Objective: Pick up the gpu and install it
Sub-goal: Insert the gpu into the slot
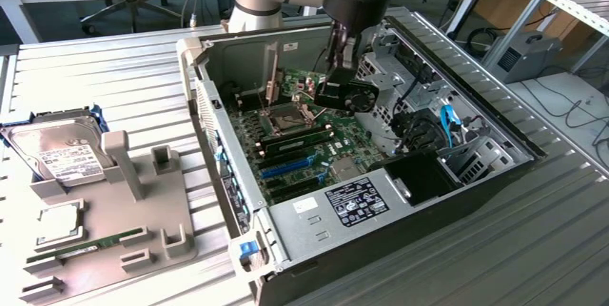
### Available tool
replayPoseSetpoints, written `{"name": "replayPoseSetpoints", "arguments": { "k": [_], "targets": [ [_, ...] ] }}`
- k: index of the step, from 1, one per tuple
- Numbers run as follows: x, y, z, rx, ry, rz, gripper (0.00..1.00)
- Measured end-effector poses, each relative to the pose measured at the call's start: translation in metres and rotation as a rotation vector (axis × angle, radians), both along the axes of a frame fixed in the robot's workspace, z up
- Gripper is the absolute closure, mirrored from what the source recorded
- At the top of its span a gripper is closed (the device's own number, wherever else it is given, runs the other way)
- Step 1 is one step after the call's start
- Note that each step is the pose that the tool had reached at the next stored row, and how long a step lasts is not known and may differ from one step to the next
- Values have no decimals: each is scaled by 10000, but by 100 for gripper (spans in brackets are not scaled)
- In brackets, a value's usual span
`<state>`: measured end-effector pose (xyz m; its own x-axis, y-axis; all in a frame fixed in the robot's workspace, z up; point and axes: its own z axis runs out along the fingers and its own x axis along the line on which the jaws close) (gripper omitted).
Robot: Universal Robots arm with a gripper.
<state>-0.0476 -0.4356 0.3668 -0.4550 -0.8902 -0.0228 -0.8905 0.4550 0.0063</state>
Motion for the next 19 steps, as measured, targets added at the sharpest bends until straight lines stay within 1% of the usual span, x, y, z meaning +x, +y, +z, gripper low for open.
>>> {"name": "replayPoseSetpoints", "arguments": {
  "k": [19],
  "targets": [
    [0, 0, 0, 0, 0, 818, 74]
  ]
}}
